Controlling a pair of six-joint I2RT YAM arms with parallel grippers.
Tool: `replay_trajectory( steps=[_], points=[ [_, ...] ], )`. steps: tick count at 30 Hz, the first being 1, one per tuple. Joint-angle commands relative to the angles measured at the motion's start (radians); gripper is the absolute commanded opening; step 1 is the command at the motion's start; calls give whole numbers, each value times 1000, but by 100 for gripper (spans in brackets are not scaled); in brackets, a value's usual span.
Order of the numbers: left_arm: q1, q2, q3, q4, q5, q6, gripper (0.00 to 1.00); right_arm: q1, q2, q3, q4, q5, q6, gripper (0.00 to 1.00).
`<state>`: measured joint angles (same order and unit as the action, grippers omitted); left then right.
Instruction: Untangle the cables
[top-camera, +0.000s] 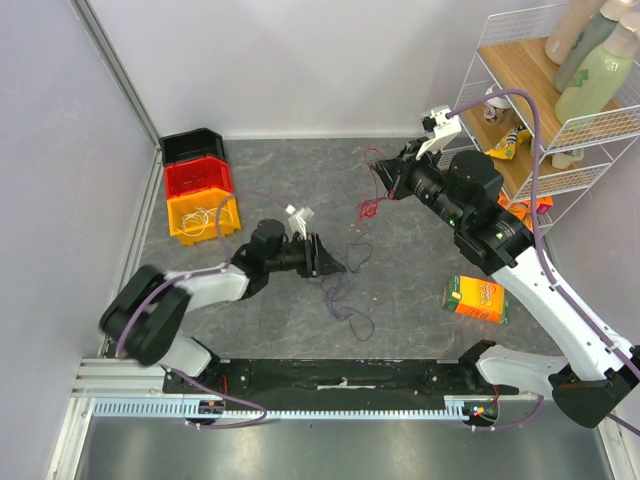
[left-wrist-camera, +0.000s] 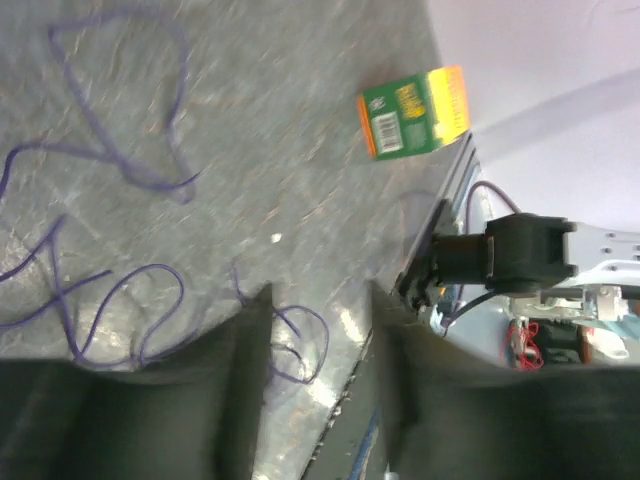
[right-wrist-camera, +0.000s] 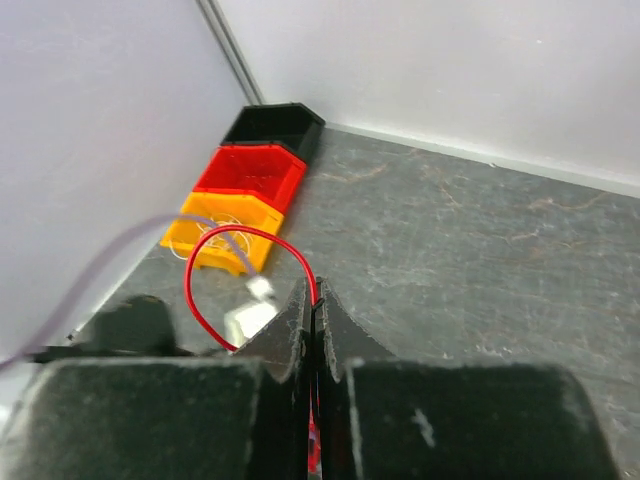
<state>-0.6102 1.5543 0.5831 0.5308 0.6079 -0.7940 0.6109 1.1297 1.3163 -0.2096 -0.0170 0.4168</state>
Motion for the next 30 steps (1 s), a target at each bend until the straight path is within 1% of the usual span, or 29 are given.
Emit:
replay_trajectory(
  steps=[1,3,5,8,10,12,14,16,19,22,23,24,25,26,27,28,29,30],
  points=[
    [1,-304,63,-202,-99,229,63,-3,10,-20,-36,-10,-73,1],
    [0,-406,99,-248,-100,252,73,-3,12,-46,-36,-43,-78,0],
    [1,-482,147,-299,-103,268,79,-3,7,-77,-27,-64,-75,0],
    [-2,-513,217,-324,-77,250,87,-3,8,-118,-2,-180,-67,0],
    [-3,-488,274,-348,-60,217,87,-3,18,-140,13,-263,-56,0],
    [-5,-453,328,-367,-57,178,84,-2,21,-163,29,-310,-47,0],
    [-6,-421,357,-350,-71,132,80,4,10,-184,36,-316,-43,0],
    [-8,-393,380,-348,-85,108,79,7,2,-201,45,-314,-38,0],
    [-19,-358,411,-330,-76,95,80,15,2,-212,47,-319,-36,0],
    [-42,-344,440,-336,-95,105,80,35,4,-219,42,-311,-46,0],
    [-46,-339,451,-351,-112,111,78,41,4,-223,42,-310,-47,0],
    [-48,-335,461,-370,-126,114,69,47,1,-226,42,-304,-50,0],
    [-49,-327,474,-391,-141,121,64,56,-1,-229,44,-298,-52,0],
    [-49,-327,484,-412,-161,125,55,64,-2,-230,42,-287,-52,0],
    [-49,-327,492,-432,-177,133,45,70,-4,-232,42,-278,-55,1],
    [-51,-332,501,-452,-190,145,30,76,-4,-235,39,-270,-56,3],
    [-52,-339,511,-471,-209,165,13,79,-5,-244,36,-255,-59,6],
    [-57,-353,517,-497,-232,179,3,82,-8,-255,33,-233,-59,8]
  ],
)
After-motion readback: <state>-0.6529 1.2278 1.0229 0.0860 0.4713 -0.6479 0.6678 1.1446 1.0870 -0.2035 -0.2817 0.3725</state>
